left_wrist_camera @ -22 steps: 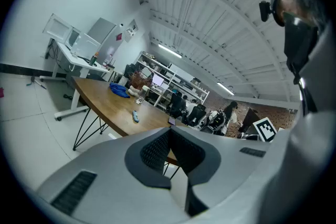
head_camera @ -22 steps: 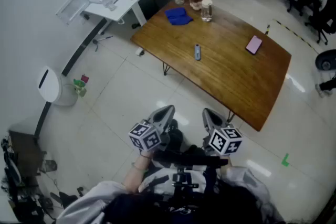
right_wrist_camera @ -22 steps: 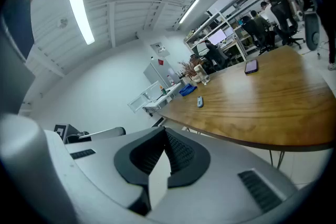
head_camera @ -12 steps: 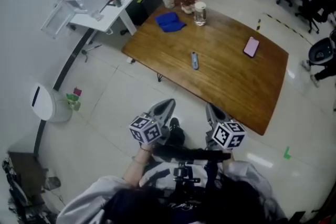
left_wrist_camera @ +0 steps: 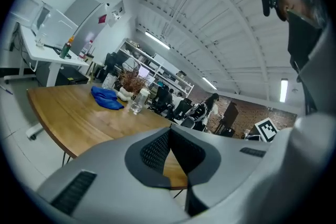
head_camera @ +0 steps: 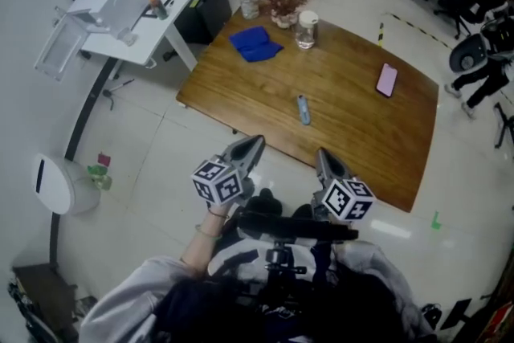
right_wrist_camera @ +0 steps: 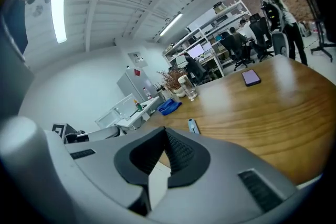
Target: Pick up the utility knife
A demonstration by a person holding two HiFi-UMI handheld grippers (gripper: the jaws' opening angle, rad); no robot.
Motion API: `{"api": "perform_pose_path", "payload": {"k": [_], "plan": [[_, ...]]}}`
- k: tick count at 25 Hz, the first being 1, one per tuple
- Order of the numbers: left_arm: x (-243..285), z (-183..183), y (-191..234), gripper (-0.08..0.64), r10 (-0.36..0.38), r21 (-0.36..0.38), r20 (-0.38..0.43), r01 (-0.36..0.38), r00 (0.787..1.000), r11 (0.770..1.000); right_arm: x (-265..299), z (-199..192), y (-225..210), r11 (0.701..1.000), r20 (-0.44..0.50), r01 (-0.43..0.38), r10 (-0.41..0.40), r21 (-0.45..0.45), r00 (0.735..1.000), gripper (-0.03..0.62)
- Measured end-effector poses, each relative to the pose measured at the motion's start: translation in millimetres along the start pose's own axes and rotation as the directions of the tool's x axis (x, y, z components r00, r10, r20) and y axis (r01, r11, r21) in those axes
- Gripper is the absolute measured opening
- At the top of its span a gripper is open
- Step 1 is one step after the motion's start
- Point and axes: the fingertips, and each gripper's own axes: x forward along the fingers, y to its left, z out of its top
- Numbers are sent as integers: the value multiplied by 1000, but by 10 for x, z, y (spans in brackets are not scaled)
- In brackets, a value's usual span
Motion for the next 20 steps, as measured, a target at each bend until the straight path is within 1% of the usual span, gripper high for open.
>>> {"api": "perform_pose_path", "payload": {"k": [4, 6, 10, 12, 14, 16, 20], "plan": [[100, -31, 132, 5, -19, -44, -17, 18, 1000, 999, 116, -28, -92, 998, -44, 56, -57, -26, 997, 9], [154, -19, 198, 5, -17, -65, -15, 16, 1000, 998, 203, 21, -147, 997, -58, 67, -69, -39, 996, 9], [206, 64, 316, 5, 3, -91, -1, -3, 1000, 996, 453, 125, -292, 994, -77, 85, -91, -70, 993, 110], [221, 119, 392, 5, 25, -95, 10, -24, 1000, 995, 655, 135, -409, 991, -111, 92, -103, -97, 988, 163], [220, 190, 488, 5, 57, -99, 26, -54, 998, 994, 905, 112, -518, 986, -161, 93, -115, -139, 980, 186], [220, 275, 579, 5, 92, -106, 47, -87, 995, 991, 1179, 68, -625, 974, -217, 92, -137, -207, 966, 204], [267, 407, 697, 5, 142, -115, 77, -132, 987, 985, 1732, -34, -794, 928, -308, 70, -192, -365, 932, 230]]}}
